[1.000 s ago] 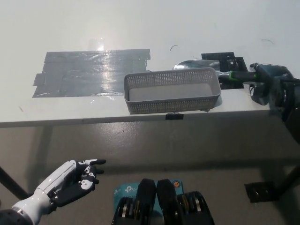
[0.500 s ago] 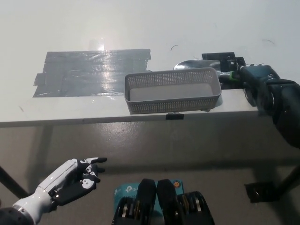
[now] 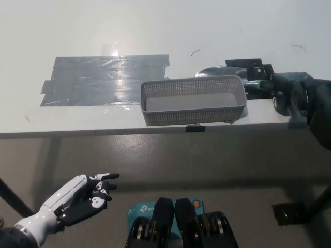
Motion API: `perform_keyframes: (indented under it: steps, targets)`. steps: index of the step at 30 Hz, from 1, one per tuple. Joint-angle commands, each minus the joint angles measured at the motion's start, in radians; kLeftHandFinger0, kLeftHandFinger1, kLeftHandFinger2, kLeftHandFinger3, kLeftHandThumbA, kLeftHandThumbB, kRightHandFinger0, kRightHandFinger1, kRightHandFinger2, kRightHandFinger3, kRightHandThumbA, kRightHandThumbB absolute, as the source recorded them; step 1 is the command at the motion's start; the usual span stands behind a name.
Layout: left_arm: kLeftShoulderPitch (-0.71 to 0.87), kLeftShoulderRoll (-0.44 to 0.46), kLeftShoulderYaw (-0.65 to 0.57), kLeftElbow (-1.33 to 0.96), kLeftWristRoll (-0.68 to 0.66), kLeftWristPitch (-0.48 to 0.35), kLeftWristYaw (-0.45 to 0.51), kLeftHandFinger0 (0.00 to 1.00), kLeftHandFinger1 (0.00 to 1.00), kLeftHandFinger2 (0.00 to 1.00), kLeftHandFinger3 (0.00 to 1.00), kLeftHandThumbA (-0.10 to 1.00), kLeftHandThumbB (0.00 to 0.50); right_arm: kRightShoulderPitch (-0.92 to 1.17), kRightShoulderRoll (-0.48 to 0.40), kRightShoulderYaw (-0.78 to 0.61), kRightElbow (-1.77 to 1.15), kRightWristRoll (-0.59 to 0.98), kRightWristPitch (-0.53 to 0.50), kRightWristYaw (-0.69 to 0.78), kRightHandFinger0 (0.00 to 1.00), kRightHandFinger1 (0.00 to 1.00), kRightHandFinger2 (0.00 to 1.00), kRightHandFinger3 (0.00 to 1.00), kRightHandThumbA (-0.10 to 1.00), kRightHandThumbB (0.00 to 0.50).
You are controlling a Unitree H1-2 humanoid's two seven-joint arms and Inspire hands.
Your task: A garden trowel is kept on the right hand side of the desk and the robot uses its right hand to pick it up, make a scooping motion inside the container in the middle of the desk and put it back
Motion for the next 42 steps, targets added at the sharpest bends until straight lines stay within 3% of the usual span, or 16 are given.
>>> perform_keyframes:
  steps: [1, 2, 3, 4, 5, 7, 8, 11, 16, 20, 25, 28, 33, 37, 39, 42]
  targets:
    - [-0.03, 0.02, 0.012, -0.027, 0.014, 0.013, -0.026, 0.78, 0.85, 0.91, 1.0, 1.0, 0.158, 0.006, -0.001, 0.013, -0.008, -0.003, 0.014, 0.076, 0.22, 0.43, 0.79, 1.0, 0.48, 0.375]
    - [-0.03, 0.02, 0.012, -0.028, 0.014, 0.013, -0.027, 0.78, 0.85, 0.91, 1.0, 1.0, 0.159, 0.01, -0.003, 0.012, -0.015, -0.003, 0.016, 0.076, 0.17, 0.38, 0.74, 1.0, 0.48, 0.379]
    - [-0.033, 0.023, 0.008, -0.029, 0.016, 0.013, -0.03, 0.79, 0.85, 0.91, 1.0, 1.0, 0.158, 0.033, -0.003, 0.032, -0.039, -0.03, -0.032, 0.005, 0.26, 0.43, 0.74, 1.0, 0.31, 0.244]
    - [-0.034, 0.023, 0.008, -0.03, 0.017, 0.013, -0.031, 0.79, 0.85, 0.91, 1.0, 1.0, 0.159, 0.036, -0.004, 0.035, -0.045, -0.032, -0.036, -0.003, 0.26, 0.43, 0.73, 1.0, 0.29, 0.228]
    - [-0.038, 0.023, 0.008, -0.029, 0.019, 0.013, -0.038, 0.79, 0.86, 0.92, 1.0, 1.0, 0.168, 0.047, 0.008, 0.039, -0.047, -0.037, -0.052, -0.045, 0.13, 0.31, 0.6, 1.0, -0.04, 0.004]
    - [-0.044, 0.02, 0.009, -0.025, 0.016, 0.013, -0.042, 0.79, 0.86, 0.92, 1.0, 1.0, 0.184, 0.056, 0.01, 0.056, -0.068, -0.059, -0.065, -0.074, 0.01, 0.13, 0.38, 0.95, -0.1, 0.091]
    - [-0.051, 0.021, 0.006, -0.024, 0.014, 0.013, -0.043, 0.79, 0.86, 0.92, 1.0, 1.0, 0.186, 0.064, 0.008, 0.06, -0.08, -0.068, -0.075, -0.107, 0.0, 0.12, 0.36, 0.84, -0.1, 0.031]
    - [-0.058, 0.021, 0.002, -0.026, 0.012, 0.013, -0.04, 0.78, 0.86, 0.92, 1.0, 1.0, 0.182, 0.079, 0.005, 0.068, -0.105, -0.081, -0.082, -0.151, 0.04, 0.41, 0.57, 0.75, -0.1, 0.0]
    - [-0.065, 0.017, -0.003, -0.022, 0.021, 0.013, -0.043, 0.79, 0.86, 0.91, 1.0, 1.0, 0.191, 0.111, 0.002, 0.125, -0.117, -0.162, -0.096, -0.333, 0.0, 0.25, 0.46, 0.28, 0.12, 0.0]
    - [-0.064, 0.021, -0.006, -0.019, 0.02, 0.013, -0.047, 0.77, 0.86, 0.91, 1.0, 1.0, 0.196, 0.142, -0.002, 0.12, -0.106, -0.162, -0.127, -0.451, 0.0, 0.2, 0.44, 0.1, 0.15, 0.0]
    - [-0.059, 0.019, -0.011, -0.014, 0.021, 0.013, -0.047, 0.78, 0.85, 0.89, 1.0, 1.0, 0.21, 0.175, -0.003, 0.089, -0.099, -0.137, -0.162, -0.5, 0.0, 0.2, 0.47, 0.11, -0.01, 0.0]
    - [-0.054, 0.022, -0.018, -0.017, 0.029, 0.013, -0.049, 0.78, 0.85, 0.89, 1.0, 1.0, 0.203, 0.199, -0.008, 0.077, -0.126, -0.133, -0.147, -0.491, 0.0, 0.24, 0.51, 0.15, 0.12, 0.0]
    - [-0.048, 0.024, -0.026, -0.022, 0.024, 0.013, -0.05, 0.8, 0.86, 0.91, 1.0, 1.0, 0.2, 0.249, -0.013, 0.024, -0.125, -0.088, -0.179, -0.507, 0.09, 0.3, 0.55, 0.25, -0.1, 0.0]
    - [-0.048, 0.024, -0.026, -0.019, 0.023, 0.013, -0.05, 0.81, 0.87, 0.92, 1.0, 1.0, 0.209, 0.255, -0.022, 0.0, -0.134, -0.077, -0.197, -0.493, 0.0, 0.15, 0.37, 0.22, -0.1, 0.0]
    - [-0.048, 0.023, -0.023, -0.016, 0.023, 0.013, -0.054, 0.8, 0.87, 0.92, 1.0, 1.0, 0.21, 0.255, -0.04, -0.035, -0.162, -0.047, -0.201, -0.467, 0.0, 0.18, 0.36, 0.4, -0.1, 0.0]
    - [-0.022, 0.034, -0.024, -0.03, 0.017, 0.013, -0.051, 0.8, 0.87, 0.92, 1.0, 1.0, 0.206, 0.275, -0.046, -0.061, -0.195, -0.034, -0.193, -0.45, 0.0, 0.16, 0.29, 0.32, -0.1, 0.0]
